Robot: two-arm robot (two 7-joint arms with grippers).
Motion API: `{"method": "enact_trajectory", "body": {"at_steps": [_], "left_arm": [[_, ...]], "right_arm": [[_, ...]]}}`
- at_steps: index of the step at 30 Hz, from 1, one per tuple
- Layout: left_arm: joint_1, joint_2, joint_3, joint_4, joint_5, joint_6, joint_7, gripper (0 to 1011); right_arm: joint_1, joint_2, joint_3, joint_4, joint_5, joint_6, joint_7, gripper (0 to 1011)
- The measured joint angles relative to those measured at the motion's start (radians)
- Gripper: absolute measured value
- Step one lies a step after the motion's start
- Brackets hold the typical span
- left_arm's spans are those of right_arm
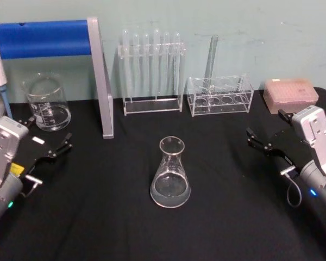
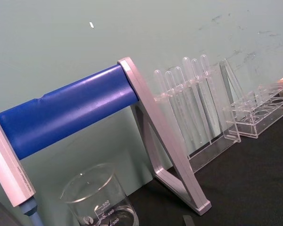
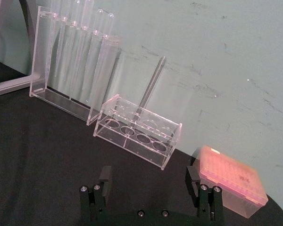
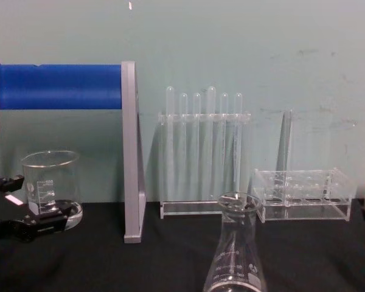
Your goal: Grasp the erlenmeyer flask with one hand, shake it three times, then place it back.
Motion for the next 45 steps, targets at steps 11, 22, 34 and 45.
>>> {"method": "enact_trajectory", "body": {"at_steps": [11,22,34,45], "left_arm": [[0.000,0.000,0.000,0.000,0.000,0.000,0.000,1001],[0.000,0.000,0.000,0.000,0.000,0.000,0.000,1001],[0.000,0.000,0.000,0.000,0.000,0.000,0.000,1001],[0.000,0.000,0.000,0.000,0.000,0.000,0.000,1001]], "right_arm": [[0.000,0.000,0.000,0.000,0.000,0.000,0.000,1000],[0.000,0.000,0.000,0.000,0.000,0.000,0.000,1000],[-0.003,-0.002,0.005,0.000,0.000,0.000,0.005,1000],[-0.062,0.010,0.051,-0.053,0.044,0.002,0.071,1000]]}}
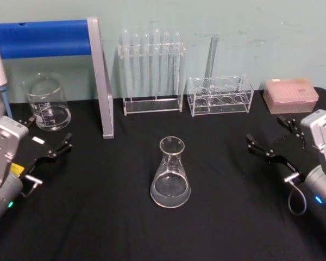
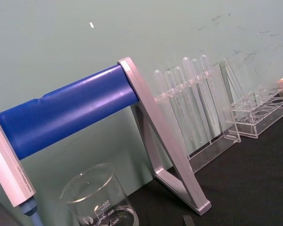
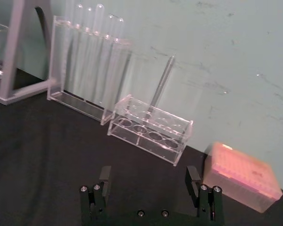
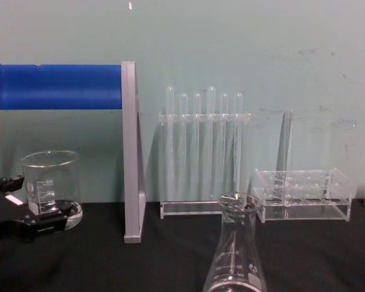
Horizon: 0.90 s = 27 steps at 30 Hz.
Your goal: Grasp the erlenmeyer flask with one hand, shake it three times, then place it back.
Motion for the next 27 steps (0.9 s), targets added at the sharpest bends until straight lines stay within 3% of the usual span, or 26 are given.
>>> {"method": "enact_trajectory", "body": {"at_steps": [6,14,27], "left_arm": [[0.000,0.000,0.000,0.000,0.000,0.000,0.000,1001],[0.000,0.000,0.000,0.000,0.000,0.000,0.000,1001],[0.000,0.000,0.000,0.000,0.000,0.000,0.000,1001]], "right_arm": [[-0.070,0.019,0.035,-0.069,0.062,0.002,0.064,1000],[-0.123,0.023,0.048,-0.127,0.137,0.013,0.161,1000],[-0.125,-0.016,0.028,-0.148,0.188,0.038,0.299,1000]]}}
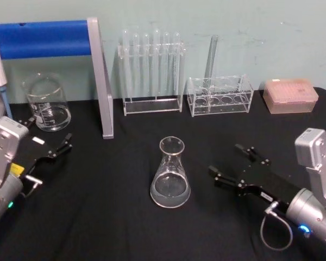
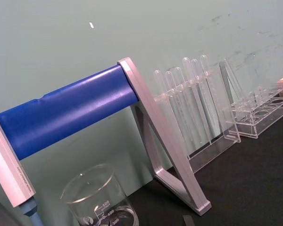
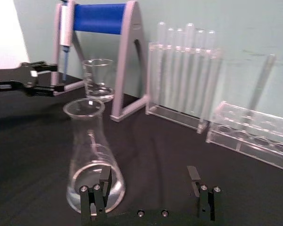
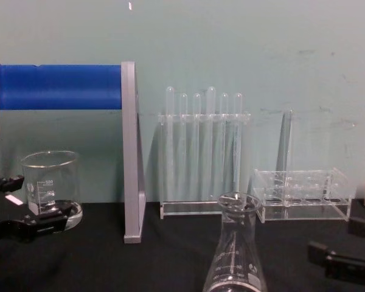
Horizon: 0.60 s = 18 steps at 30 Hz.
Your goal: Grasp the erlenmeyer flask with one hand, shake it three times, then place it back.
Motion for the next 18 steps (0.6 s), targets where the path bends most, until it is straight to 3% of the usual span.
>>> {"method": "enact_trajectory", "body": {"at_steps": [18], "left_arm": [[0.000,0.000,0.000,0.000,0.000,0.000,0.000,1001]], "right_arm": [[0.067,-0.083,-0.048,0.047,-0.070,0.005,0.087,1000]]}}
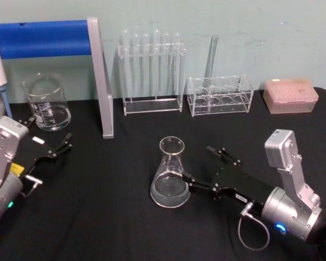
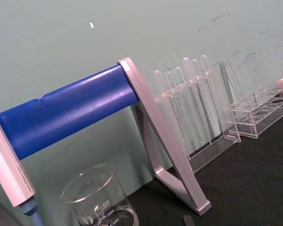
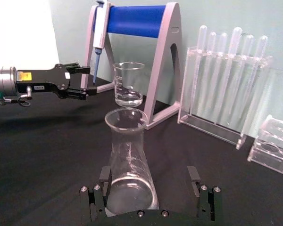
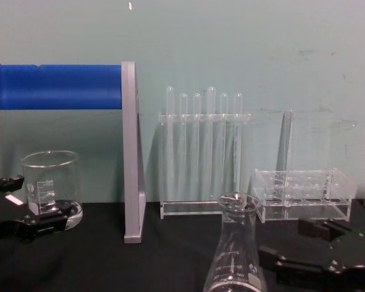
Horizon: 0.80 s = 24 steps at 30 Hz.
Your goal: Grasp the erlenmeyer flask with one hand, shake it three times, then place it back.
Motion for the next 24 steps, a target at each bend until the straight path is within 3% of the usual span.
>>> {"method": "enact_trajectory", "body": {"at_steps": [24], "left_arm": [[0.000,0.000,0.000,0.000,0.000,0.000,0.000,1001]], "right_arm": [[0.071,-0.103,-0.015,0.072,-0.045,-0.013,0.058,1000]]}}
